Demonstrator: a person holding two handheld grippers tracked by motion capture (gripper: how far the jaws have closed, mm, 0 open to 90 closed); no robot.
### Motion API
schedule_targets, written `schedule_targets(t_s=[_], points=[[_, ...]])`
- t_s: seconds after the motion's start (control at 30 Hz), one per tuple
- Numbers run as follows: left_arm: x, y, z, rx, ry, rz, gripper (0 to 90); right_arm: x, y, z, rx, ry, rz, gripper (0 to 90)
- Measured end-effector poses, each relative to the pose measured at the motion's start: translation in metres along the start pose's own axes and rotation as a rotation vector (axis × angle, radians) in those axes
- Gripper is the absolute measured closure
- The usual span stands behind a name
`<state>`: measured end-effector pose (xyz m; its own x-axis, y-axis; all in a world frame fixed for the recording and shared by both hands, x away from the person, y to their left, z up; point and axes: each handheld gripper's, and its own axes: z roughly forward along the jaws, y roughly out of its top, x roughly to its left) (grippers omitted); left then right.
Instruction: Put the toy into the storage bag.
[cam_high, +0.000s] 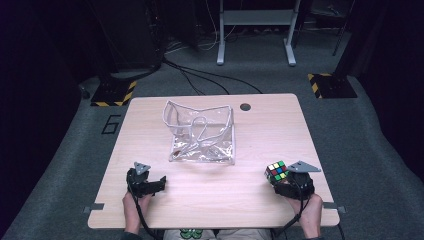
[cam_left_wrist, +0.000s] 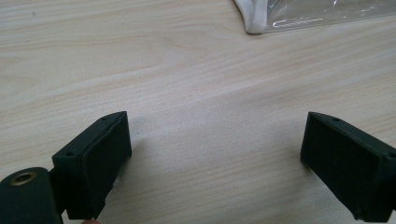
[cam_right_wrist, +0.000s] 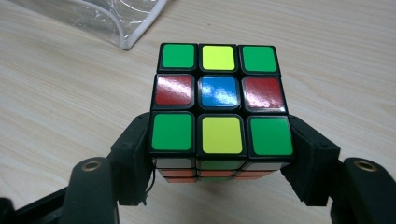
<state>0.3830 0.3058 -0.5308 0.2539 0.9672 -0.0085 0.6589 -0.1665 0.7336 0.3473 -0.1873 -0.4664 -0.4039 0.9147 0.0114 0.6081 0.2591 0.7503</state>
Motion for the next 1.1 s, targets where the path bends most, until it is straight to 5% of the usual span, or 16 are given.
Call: schedule_targets(t_s=[1.1], points=[[0.000,0.000,0.000,0.000,0.000,0.000,8.4,0.022,0.031,0.004,-0.004,0.054,-0.107,33.6]])
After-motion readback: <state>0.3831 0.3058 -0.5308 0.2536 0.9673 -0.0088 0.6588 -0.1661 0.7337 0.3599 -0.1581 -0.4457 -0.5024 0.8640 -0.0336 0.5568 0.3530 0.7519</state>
